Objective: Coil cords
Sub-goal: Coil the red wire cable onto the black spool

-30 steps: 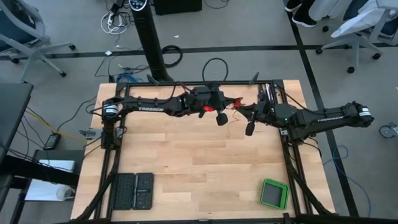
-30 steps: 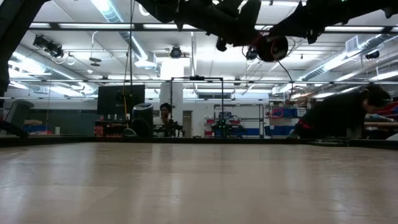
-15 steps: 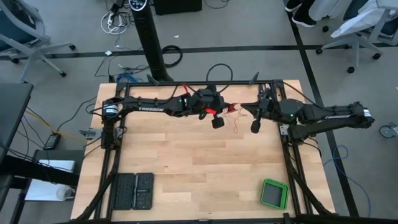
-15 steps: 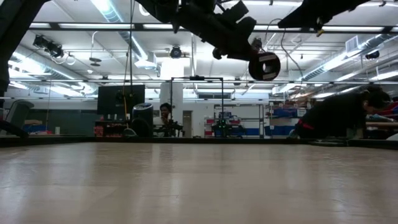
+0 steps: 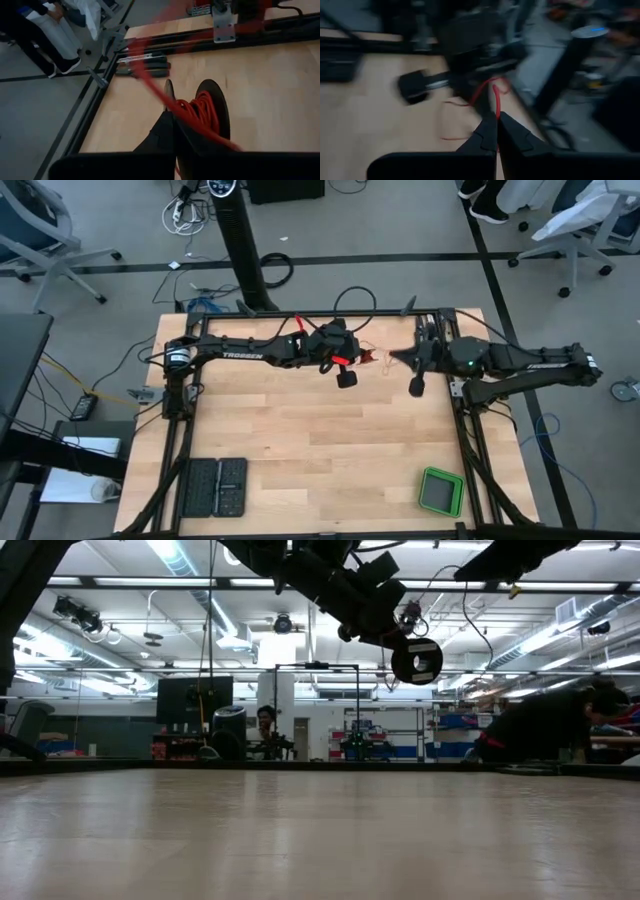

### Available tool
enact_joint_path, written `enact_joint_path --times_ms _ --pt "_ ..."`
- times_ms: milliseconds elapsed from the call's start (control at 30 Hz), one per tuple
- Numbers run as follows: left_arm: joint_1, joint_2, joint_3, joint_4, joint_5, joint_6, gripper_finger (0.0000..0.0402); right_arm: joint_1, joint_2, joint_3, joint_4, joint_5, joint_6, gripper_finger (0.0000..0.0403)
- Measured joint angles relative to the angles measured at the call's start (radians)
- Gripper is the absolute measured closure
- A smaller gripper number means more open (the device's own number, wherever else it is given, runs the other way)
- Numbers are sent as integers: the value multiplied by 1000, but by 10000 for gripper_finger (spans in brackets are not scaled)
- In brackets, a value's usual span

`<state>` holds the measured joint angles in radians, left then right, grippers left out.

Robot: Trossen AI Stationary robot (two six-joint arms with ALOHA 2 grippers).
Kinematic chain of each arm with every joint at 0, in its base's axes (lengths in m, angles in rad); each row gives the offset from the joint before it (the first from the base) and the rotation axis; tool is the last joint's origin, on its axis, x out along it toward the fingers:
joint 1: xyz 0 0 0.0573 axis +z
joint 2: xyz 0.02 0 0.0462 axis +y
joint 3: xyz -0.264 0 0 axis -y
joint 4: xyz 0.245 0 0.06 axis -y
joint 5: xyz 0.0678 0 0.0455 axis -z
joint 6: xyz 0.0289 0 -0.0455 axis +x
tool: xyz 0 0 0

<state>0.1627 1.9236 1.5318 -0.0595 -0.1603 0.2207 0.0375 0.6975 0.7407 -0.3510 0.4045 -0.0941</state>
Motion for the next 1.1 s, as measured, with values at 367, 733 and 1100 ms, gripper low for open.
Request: enact_joint_path --times_ms 367,733,1100 --pt "7 -41 6 -21 -29 14 401 19 5 0 -434 -74 238 403" --pt "4 -107 14 -90 -10 8 401 -25 3 0 -541 94 416 402" --pt "-22 -145 13 -333 133 23 401 -145 1 0 -551 258 398 365"
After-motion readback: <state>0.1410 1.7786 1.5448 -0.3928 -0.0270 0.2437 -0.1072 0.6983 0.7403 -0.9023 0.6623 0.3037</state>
